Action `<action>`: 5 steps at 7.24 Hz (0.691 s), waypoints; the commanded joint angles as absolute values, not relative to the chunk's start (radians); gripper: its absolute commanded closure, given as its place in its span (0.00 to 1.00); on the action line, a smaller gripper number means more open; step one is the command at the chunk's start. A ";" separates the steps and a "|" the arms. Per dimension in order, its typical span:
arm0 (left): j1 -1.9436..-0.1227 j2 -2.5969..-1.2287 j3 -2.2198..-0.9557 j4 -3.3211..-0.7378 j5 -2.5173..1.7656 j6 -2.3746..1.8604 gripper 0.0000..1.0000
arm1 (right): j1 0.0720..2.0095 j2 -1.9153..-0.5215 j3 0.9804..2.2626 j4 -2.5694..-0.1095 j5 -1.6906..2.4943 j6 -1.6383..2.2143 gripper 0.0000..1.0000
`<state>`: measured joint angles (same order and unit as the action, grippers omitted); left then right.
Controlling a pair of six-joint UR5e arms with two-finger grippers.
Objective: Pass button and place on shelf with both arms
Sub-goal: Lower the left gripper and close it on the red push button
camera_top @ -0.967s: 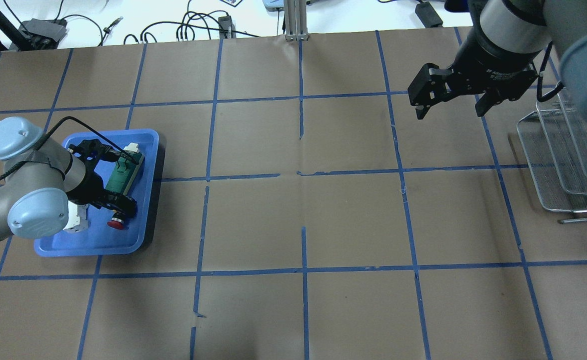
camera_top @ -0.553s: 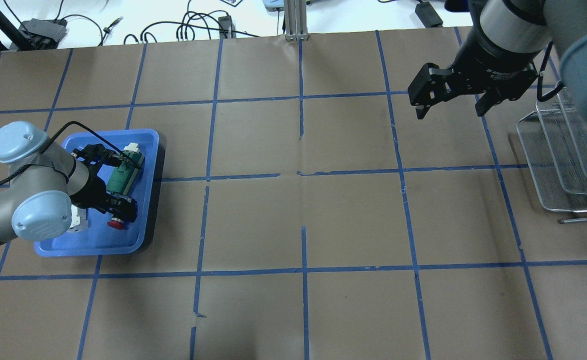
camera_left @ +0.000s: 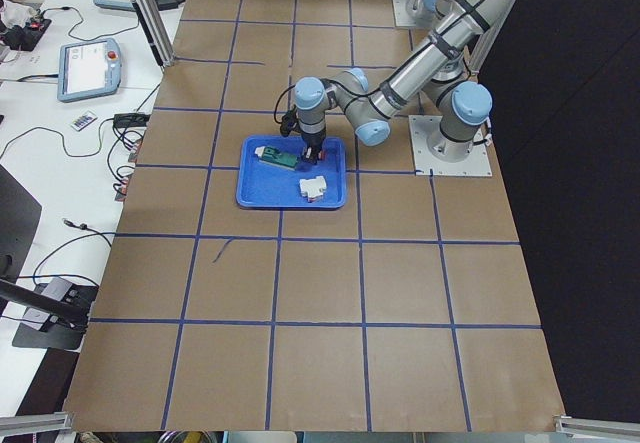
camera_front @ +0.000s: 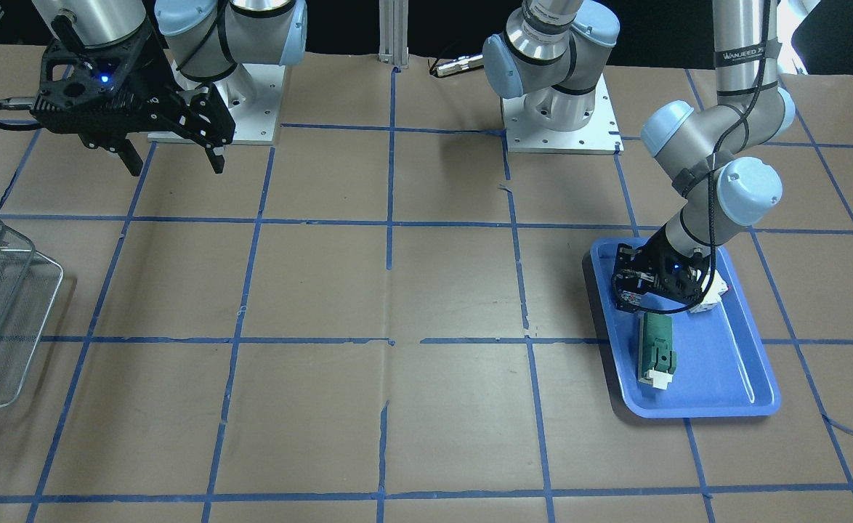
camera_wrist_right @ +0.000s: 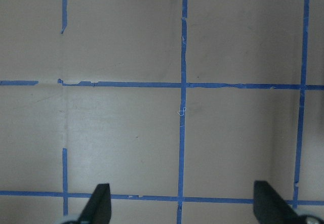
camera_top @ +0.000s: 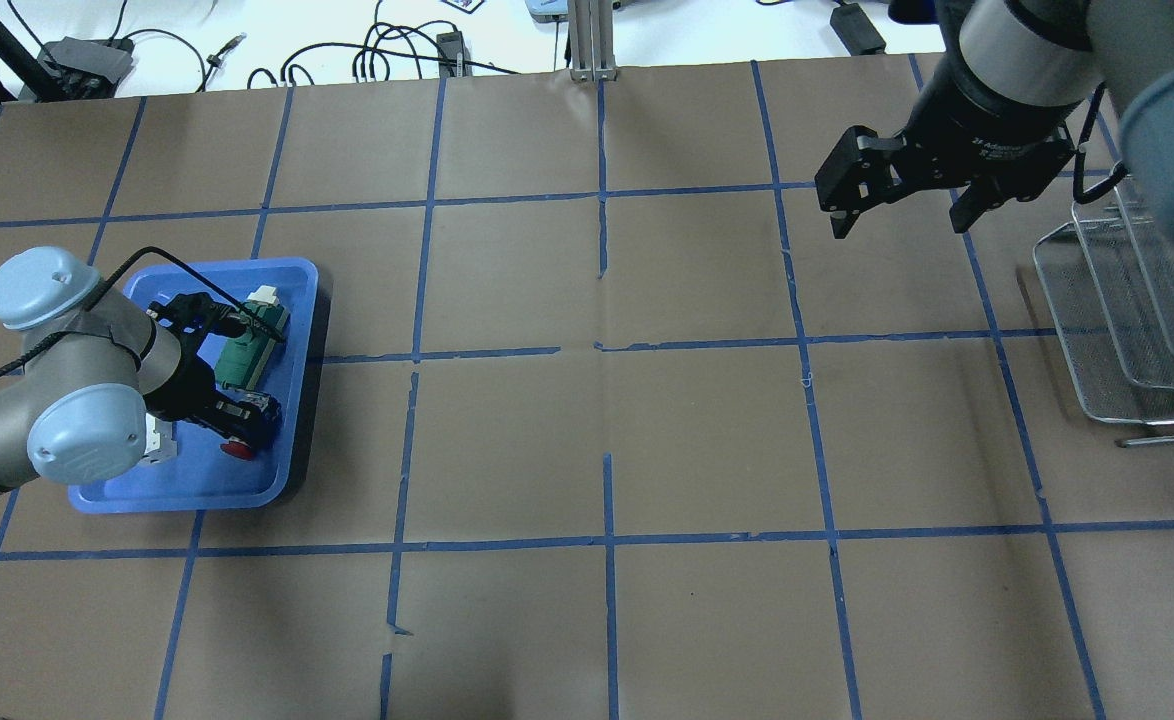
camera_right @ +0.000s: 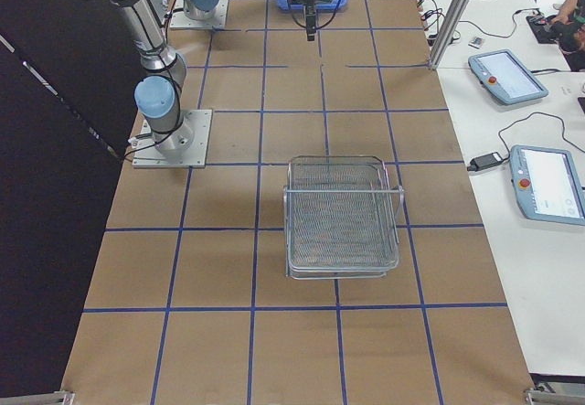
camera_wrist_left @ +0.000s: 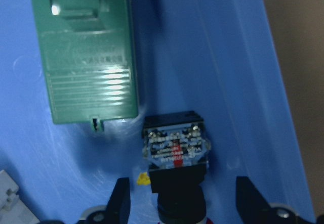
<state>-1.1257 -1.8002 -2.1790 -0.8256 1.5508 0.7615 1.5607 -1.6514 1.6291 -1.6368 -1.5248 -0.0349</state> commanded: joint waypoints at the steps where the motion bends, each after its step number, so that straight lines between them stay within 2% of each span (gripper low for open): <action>1: -1.124 -1.796 -2.175 -0.831 1.555 0.762 0.96 | 1.560 -1.651 1.629 -1.637 -1.526 -0.035 0.00; 5: -1.131 -1.734 -2.163 -0.864 1.543 0.756 0.96 | 1.560 -1.651 1.629 -1.637 -1.525 -0.035 0.00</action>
<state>-1.1292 -1.7563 -2.1661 -0.8538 1.5454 0.7567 1.5601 -1.6506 1.6291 -1.6368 -1.5248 -0.0352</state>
